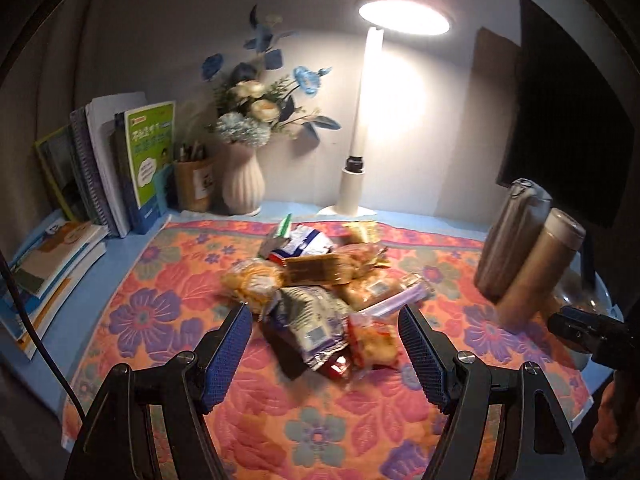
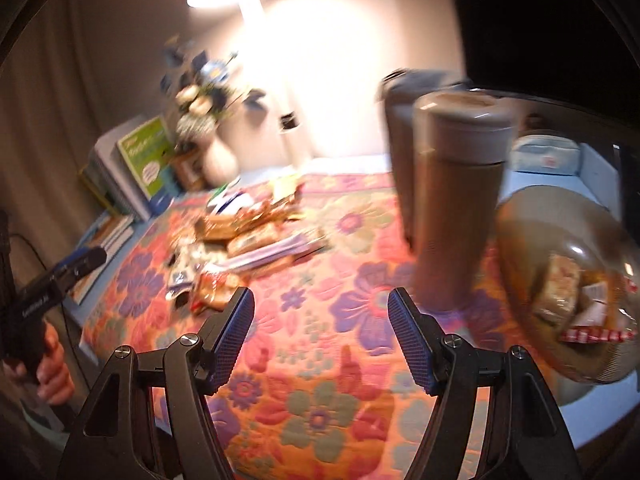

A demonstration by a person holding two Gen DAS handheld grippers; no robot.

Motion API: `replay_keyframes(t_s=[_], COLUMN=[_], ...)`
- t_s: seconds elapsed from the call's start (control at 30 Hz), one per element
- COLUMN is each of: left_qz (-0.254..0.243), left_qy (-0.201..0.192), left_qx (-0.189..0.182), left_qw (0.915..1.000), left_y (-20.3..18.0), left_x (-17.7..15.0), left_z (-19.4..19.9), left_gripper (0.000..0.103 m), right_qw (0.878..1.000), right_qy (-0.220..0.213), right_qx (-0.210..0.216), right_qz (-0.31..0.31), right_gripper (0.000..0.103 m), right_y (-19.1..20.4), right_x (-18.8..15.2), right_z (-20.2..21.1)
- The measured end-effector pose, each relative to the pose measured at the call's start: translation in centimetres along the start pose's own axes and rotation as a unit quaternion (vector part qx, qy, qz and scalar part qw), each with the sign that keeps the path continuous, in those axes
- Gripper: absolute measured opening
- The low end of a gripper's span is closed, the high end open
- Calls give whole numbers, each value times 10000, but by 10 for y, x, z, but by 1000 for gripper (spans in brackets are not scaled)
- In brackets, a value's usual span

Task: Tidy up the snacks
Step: 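Grasp the blue-white chip bag with left tool while right tool grasps red-labeled bun bag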

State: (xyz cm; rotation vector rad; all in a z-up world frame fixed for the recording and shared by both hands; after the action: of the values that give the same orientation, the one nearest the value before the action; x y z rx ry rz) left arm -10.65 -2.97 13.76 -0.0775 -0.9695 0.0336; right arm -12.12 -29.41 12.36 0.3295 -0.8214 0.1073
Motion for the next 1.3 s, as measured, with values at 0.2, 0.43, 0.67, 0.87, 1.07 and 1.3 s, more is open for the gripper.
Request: replay_keyframes(t_s=[0.2, 0.43, 0.67, 0.87, 1.07, 1.3], left_qz=[359, 842, 1020, 1072, 1175, 1047], left_qy=[484, 1008, 1109, 1144, 1160, 1068], left_qx=[-62, -579, -689, -710, -778, -592], left_qw=[9982, 9896, 9862, 9851, 9832, 9870], left_y=[37, 48, 39, 35, 31, 27], left_x=[-19, -25, -17, -16, -18, -19], left_z=[-44, -97, -139, -161, -173, -174], left_gripper=[73, 73, 73, 73, 73, 71], right_qw=[9976, 9894, 9817, 9754, 9683, 9766], right_qy=[515, 1055, 1294, 1275, 1367, 1308], right_qx=[270, 908, 1381, 1686, 1883, 1612], right_qz=[380, 407, -218, -624, -914, -561], right_gripper=[69, 69, 69, 74, 78, 80], right_y=[36, 57, 52, 44, 44, 67], right_x=[-13, -16, -10, -5, -2, -3], right_z=[-53, -106, -144, -160, -174, -183])
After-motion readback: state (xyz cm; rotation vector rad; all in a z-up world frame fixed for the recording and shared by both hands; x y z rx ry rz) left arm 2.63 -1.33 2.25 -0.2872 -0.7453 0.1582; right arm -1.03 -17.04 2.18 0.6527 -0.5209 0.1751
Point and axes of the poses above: each gripper's, at about its wrist camera, not at the fingertips, and z roughly against the way its jaws point, y to its left, x to its top, the point moved 2 cm from there along -z, roughly the way its jaws point, and after that the axes turned 3 degrees about x, right-handed, at the moved point
